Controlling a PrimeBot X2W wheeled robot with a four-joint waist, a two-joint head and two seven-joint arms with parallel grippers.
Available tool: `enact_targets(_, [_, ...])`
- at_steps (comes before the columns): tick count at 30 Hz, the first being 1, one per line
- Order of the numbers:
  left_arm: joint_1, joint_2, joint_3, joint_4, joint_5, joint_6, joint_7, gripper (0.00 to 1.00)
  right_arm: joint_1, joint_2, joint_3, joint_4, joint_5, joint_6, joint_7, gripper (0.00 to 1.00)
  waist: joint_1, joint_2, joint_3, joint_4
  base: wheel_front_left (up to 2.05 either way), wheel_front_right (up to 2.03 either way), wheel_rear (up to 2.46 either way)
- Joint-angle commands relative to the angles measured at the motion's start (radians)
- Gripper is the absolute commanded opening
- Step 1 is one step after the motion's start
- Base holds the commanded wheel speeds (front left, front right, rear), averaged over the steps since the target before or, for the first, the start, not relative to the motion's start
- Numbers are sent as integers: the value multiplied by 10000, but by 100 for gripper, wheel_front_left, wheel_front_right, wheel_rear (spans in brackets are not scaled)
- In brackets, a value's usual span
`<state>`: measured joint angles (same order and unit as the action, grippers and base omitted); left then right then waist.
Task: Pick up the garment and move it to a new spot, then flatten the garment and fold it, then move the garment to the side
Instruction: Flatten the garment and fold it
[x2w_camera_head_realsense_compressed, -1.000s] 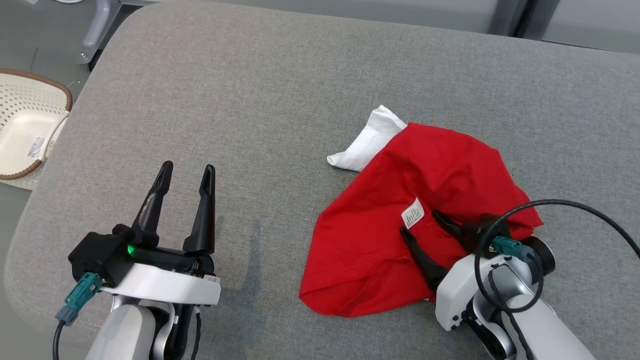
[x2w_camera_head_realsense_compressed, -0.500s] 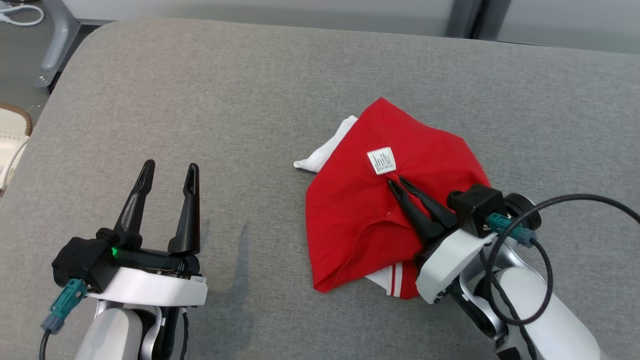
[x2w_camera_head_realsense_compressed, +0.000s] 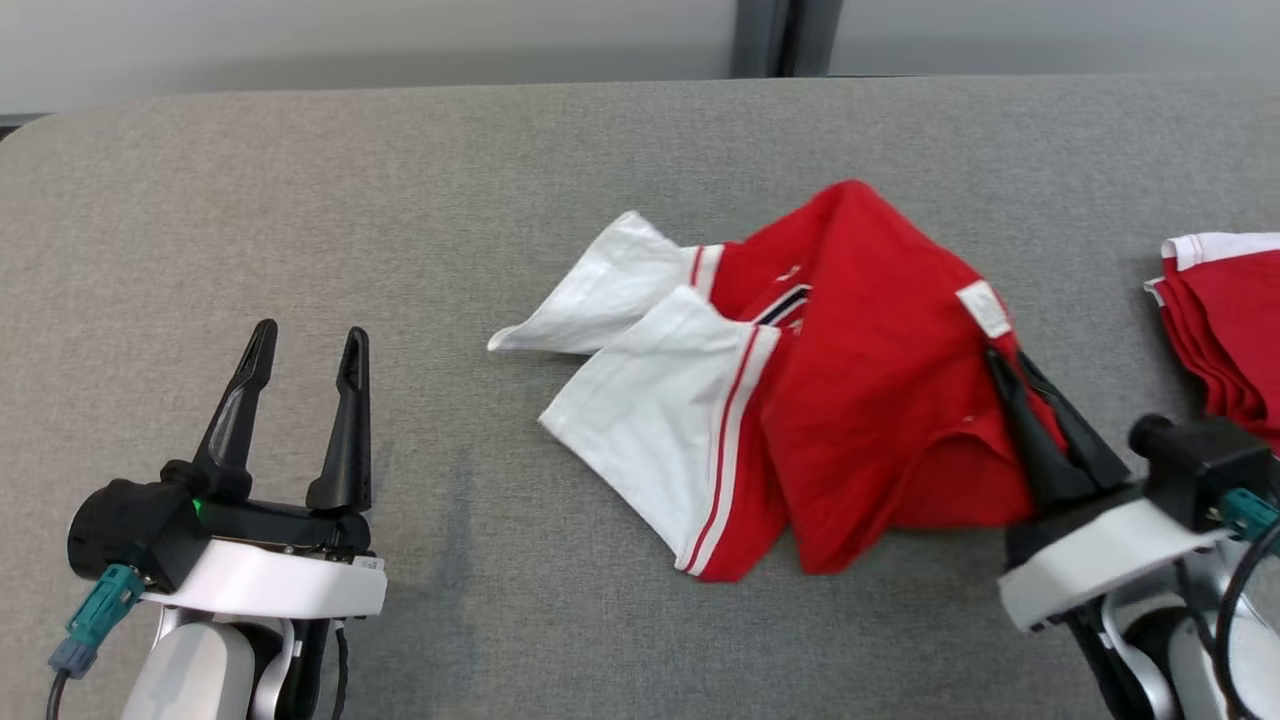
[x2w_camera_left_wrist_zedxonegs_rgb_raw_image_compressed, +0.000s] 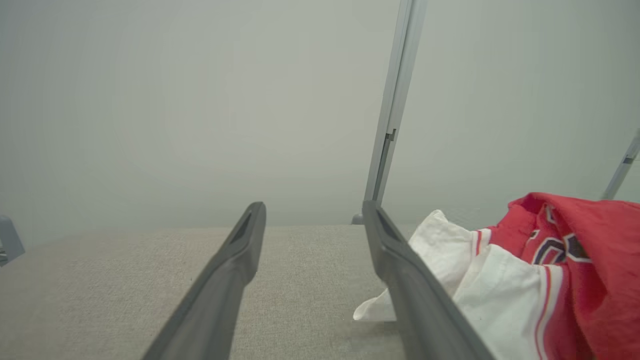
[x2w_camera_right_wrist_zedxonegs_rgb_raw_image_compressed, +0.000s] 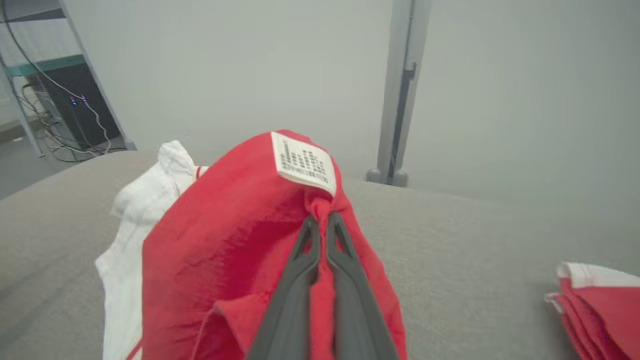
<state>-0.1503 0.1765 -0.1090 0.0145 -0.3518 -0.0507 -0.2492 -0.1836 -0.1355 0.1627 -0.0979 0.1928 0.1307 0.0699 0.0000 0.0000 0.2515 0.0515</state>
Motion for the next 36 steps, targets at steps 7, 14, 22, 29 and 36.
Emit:
enact_targets(7, [-7,158,-45,-147,0,68,158,100,1143,319,-1535,670,116,3,192,0,0,0,93,-504,0,0,0])
enact_targets(14, [-76,168,-159,-155,-7,81,176,100,860,501,-1374,2191,438,3,-357,100,0,0,187,-591,0,0,0])
enact_targets(22, [121,219,-159,-138,-59,163,173,100,633,633,-1752,1691,-48,3,-1298,100,0,0,-42,-601,0,0,0])
enact_targets(29, [358,236,-160,-133,-88,270,214,100,949,774,-1819,203,-504,3,-1313,100,0,0,-415,-577,0,0,0])
enact_targets(36, [651,290,-215,-121,-138,358,287,100,1622,825,-1702,-757,-492,3,-867,100,0,0,-706,-520,0,0,0])
